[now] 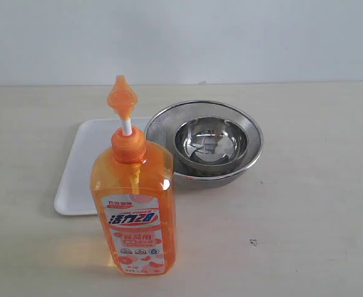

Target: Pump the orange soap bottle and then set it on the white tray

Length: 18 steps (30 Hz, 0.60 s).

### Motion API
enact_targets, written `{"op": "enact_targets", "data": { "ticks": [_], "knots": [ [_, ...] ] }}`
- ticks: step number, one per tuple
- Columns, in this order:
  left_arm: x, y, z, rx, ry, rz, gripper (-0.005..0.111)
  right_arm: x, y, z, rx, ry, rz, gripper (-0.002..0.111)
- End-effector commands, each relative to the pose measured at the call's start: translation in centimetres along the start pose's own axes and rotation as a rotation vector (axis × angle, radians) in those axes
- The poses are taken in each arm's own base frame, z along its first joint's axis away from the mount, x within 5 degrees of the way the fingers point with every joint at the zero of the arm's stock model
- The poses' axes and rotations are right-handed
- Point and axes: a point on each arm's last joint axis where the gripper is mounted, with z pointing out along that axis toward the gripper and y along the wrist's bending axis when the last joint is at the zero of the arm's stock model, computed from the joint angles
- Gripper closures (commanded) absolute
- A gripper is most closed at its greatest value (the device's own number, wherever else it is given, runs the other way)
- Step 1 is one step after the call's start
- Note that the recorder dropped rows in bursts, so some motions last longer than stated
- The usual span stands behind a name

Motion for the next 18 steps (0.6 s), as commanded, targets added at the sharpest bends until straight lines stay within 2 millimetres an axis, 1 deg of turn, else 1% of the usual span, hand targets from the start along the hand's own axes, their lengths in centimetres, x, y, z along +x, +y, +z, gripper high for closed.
{"op": "enact_targets", "data": {
  "ticks": [1, 13, 18],
  "knots": [
    [0.14, 0.01, 0.01, -0.002, 0.003, -0.015, 0.102, -0.04, -0.08, -0.04, 0.01, -0.007, -0.089, 0.109],
    [0.14, 0.01, 0.01, -0.002, 0.003, -0.015, 0.102, -0.04, -0.08, -0.04, 0.01, -0.007, -0.091, 0.109],
    [0.14, 0.01, 0.01, -0.002, 0.003, -0.015, 0.102, -0.29, 0.1, -0.04, -0.01, -0.035, -0.019, 0.109]
  ]
}}
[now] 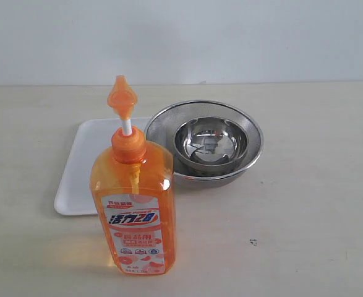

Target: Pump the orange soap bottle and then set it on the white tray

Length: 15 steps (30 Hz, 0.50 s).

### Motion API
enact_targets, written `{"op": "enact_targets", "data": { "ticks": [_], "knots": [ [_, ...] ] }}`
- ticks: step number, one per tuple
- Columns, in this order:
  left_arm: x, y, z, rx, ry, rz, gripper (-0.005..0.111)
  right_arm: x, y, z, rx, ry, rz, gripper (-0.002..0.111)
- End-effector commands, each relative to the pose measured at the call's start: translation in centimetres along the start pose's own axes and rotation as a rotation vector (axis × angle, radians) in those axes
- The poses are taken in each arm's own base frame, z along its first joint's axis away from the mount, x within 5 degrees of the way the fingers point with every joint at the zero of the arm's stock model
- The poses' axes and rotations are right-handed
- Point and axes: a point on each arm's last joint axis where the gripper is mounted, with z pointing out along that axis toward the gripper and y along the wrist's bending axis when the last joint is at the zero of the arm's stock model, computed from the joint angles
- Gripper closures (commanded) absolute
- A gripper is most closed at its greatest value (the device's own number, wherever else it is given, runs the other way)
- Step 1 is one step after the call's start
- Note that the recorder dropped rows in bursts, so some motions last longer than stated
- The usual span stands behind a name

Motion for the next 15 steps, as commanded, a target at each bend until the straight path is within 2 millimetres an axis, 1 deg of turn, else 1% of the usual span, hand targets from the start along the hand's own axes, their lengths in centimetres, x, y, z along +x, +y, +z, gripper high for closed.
{"op": "enact_targets", "data": {
  "ticks": [1, 8, 10, 11, 13, 14, 15],
  "knots": [
    [0.1, 0.0, 0.0, -0.002, 0.003, -0.015, 0.102, -0.3, 0.1, 0.0, -0.012, -0.033, 0.053, 0.109],
    [0.1, 0.0, 0.0, -0.002, 0.003, -0.015, 0.102, -0.4, 0.1, 0.0, -0.009, -0.042, 0.051, 0.109],
    [0.1, 0.0, 0.0, -0.002, 0.003, -0.015, 0.102, -0.6, 0.0, -0.1, -0.003, -0.068, 0.046, 0.109],
    [0.1, 0.0, 0.0, -0.002, 0.003, -0.015, 0.102, -0.8, 0.0, -0.1, -0.002, -0.095, 0.072, 0.109],
    [0.1, 0.0, 0.0, -0.002, 0.003, -0.015, 0.102, -1.8, -0.1, -0.2, -0.02, -0.205, 0.287, 0.109],
    [0.1, 0.0, 0.0, -0.002, 0.003, -0.015, 0.102, -2.6, -0.3, -0.4, -0.015, -0.293, 0.36, 0.109],
    [0.1, 0.0, 0.0, -0.002, 0.003, -0.015, 0.102, -3.2, -0.6, -0.7, 0.002, -0.377, 0.364, 0.109]
  ]
}}
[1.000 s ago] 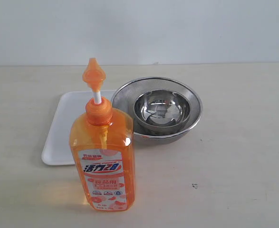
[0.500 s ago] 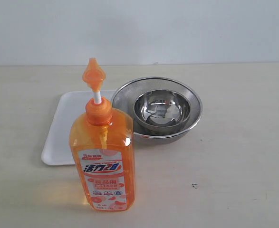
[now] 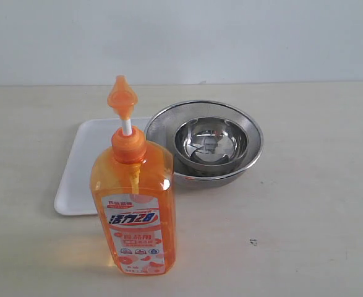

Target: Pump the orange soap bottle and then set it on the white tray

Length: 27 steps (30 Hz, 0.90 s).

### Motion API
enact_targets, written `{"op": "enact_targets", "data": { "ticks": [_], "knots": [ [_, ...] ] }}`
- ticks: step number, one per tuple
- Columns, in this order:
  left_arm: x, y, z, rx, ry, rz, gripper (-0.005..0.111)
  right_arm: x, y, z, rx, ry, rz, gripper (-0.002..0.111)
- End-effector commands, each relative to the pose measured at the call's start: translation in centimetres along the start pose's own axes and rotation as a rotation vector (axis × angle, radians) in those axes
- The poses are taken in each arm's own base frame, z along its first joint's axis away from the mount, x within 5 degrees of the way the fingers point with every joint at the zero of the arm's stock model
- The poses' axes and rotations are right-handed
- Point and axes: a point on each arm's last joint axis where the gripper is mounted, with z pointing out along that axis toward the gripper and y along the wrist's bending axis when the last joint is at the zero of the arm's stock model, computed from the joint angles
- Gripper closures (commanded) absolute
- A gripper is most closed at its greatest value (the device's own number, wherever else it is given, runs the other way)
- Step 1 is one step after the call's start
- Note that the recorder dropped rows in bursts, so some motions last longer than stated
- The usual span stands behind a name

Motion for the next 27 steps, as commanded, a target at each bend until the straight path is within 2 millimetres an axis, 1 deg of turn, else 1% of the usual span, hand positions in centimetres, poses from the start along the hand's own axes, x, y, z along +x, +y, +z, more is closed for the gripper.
{"op": "enact_targets", "data": {
  "ticks": [1, 2, 4, 5, 7, 10, 14, 16, 18, 20, 23, 27],
  "knots": [
    [0.1, 0.0, 0.0, -0.002, 0.003, -0.015, 0.102, -3.1, -0.5, -0.6, 0.02, -0.346, 0.184, 0.109],
    [0.1, 0.0, 0.0, -0.002, 0.003, -0.015, 0.102, -3.5, -0.6, -0.8, 0.027, -0.402, 0.178, 0.109],
    [0.1, 0.0, 0.0, -0.002, 0.003, -0.015, 0.102, -4.0, -0.6, -0.9, 0.03, -0.429, 0.176, 0.109],
    [0.1, 0.0, 0.0, -0.002, 0.003, -0.015, 0.102, -4.9, -0.5, -1.3, 0.023, -0.429, 0.168, 0.109],
    [0.1, 0.0, 0.0, -0.002, 0.003, -0.015, 0.102, -6.2, -0.4, -1.2, 0.013, -0.369, 0.153, 0.109],
    [0.1, 0.0, 0.0, -0.002, 0.003, -0.015, 0.102, -8.9, -0.3, -0.9, 0.003, -0.267, 0.114, 0.109],
    [0.1, 0.0, 0.0, -0.002, 0.003, -0.015, 0.102, -11.8, -0.2, 0.7, -0.01, -0.12, 0.079, 0.109],
    [0.1, 0.0, 0.0, -0.002, 0.003, -0.015, 0.102, -12.6, -0.2, 1.8, -0.014, -0.068, 0.069, 0.109],
    [0.1, 0.0, 0.0, -0.002, 0.003, -0.015, 0.102, -13.2, -0.3, 2.9, -0.013, -0.035, 0.072, 0.109],
    [0.1, 0.0, 0.0, -0.002, 0.003, -0.015, 0.102, -13.5, -0.4, 3.7, -0.006, -0.045, 0.079, 0.109],
    [0.1, 0.0, 0.0, -0.002, 0.003, -0.015, 0.102, -13.7, -0.5, 4.4, 0.005, -0.075, 0.089, 0.109],
    [0.1, 0.0, 0.0, -0.002, 0.003, -0.015, 0.102, -13.9, -0.5, 4.8, 0.008, -0.092, 0.122, 0.109]
  ]
}}
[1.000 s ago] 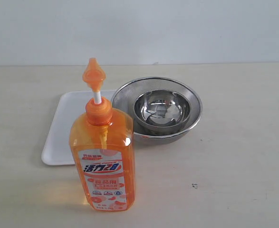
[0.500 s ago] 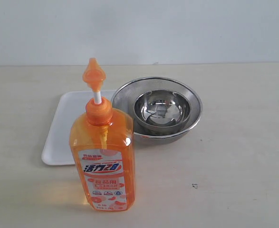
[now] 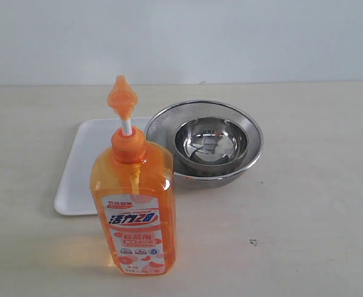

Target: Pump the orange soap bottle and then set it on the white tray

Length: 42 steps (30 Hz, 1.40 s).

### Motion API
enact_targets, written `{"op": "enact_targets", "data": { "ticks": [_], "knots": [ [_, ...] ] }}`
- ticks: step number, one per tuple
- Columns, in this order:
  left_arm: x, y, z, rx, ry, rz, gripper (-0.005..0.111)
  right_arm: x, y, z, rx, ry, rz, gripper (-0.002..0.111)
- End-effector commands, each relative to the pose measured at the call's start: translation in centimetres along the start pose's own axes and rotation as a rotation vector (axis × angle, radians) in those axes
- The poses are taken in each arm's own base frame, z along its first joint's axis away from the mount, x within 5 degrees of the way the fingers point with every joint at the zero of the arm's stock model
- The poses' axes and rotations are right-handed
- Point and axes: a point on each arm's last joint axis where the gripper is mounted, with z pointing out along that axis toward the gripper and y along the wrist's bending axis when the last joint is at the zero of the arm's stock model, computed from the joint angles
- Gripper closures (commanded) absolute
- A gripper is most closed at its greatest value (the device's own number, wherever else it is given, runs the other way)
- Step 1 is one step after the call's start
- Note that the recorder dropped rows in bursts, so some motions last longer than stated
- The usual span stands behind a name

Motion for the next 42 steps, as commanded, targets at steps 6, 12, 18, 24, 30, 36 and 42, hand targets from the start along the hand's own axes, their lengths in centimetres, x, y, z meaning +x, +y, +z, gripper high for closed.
{"op": "enact_targets", "data": {
  "ticks": [6, 12, 18, 24, 30, 36, 42],
  "knots": [
    [0.1, 0.0, 0.0, -0.002, 0.003, -0.015, 0.102, -0.1, -0.1, 1.3, 0.006, 0.004, 0.031, 0.109],
    [0.1, 0.0, 0.0, -0.002, 0.003, -0.015, 0.102, 0.7, 2.9, 4.9, -0.214, 0.256, -0.365, 0.109],
    [0.1, 0.0, 0.0, -0.002, 0.003, -0.015, 0.102, 1.5, 7.6, 7.2, -0.494, 0.329, -0.683, 0.109],
    [0.1, 0.0, 0.0, -0.002, 0.003, -0.015, 0.102, 4.5, 11.5, 8.4, -0.778, 0.495, -0.801, 0.109],
    [0.1, 0.0, 0.0, -0.002, 0.003, -0.015, 0.102, 8.2, 13.5, 8.5, -1.077, 0.665, -0.783, 0.109],
    [0.1, 0.0, 0.0, -0.002, 0.003, -0.015, 0.102, 10.1, 15.0, 9.0, -1.232, 0.584, -0.719, 0.109],
    [0.1, 0.0, 0.0, -0.002, 0.003, -0.015, 0.102, 12.0, 13.5, 9.7, -1.21, 0.5, -0.596, 0.109]
  ]
}}
